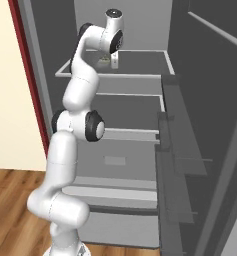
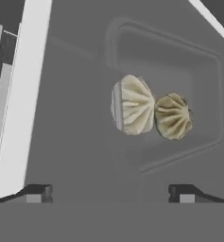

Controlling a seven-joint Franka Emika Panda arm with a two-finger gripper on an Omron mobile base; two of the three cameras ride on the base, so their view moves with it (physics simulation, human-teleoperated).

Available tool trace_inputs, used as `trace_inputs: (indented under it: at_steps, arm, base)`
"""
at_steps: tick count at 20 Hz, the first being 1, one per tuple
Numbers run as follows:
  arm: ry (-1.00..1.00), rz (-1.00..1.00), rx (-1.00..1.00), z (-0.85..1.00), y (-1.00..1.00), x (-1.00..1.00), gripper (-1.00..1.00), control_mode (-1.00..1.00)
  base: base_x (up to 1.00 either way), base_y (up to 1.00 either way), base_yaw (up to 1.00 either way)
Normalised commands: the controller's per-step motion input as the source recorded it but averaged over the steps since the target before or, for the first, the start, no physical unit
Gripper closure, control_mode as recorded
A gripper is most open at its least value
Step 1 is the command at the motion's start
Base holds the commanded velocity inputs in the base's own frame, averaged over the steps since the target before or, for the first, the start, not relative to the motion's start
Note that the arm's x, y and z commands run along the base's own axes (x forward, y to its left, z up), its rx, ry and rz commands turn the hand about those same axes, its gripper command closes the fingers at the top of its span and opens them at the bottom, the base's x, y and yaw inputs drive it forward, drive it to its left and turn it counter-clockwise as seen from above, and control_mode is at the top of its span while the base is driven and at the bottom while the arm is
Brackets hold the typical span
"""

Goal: Place two dumplings into each of the tupperware containers and then place the containers in the fridge.

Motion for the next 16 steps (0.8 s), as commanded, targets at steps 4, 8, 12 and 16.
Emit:
trace_inputs:
  at_steps: [4, 8, 12, 16]
  arm:
    - [0.00, -0.16, 0.07, 0.00, -0.45, -1.00, -1.00, -1.00]
    - [0.04, -0.17, 0.01, -0.21, -0.09, -0.93, -1.00, -1.00]
    - [0.04, -0.03, 0.00, 0.00, 0.06, 0.00, -1.00, -1.00]
    - [0.33, 0.00, 0.00, 0.01, 0.01, 0.01, -1.00, -1.00]
  base:
    - [0.00, 0.00, 0.00]
    - [0.00, 0.00, 0.00]
    - [0.00, 0.00, 0.00]
    - [0.00, 0.00, 0.00]
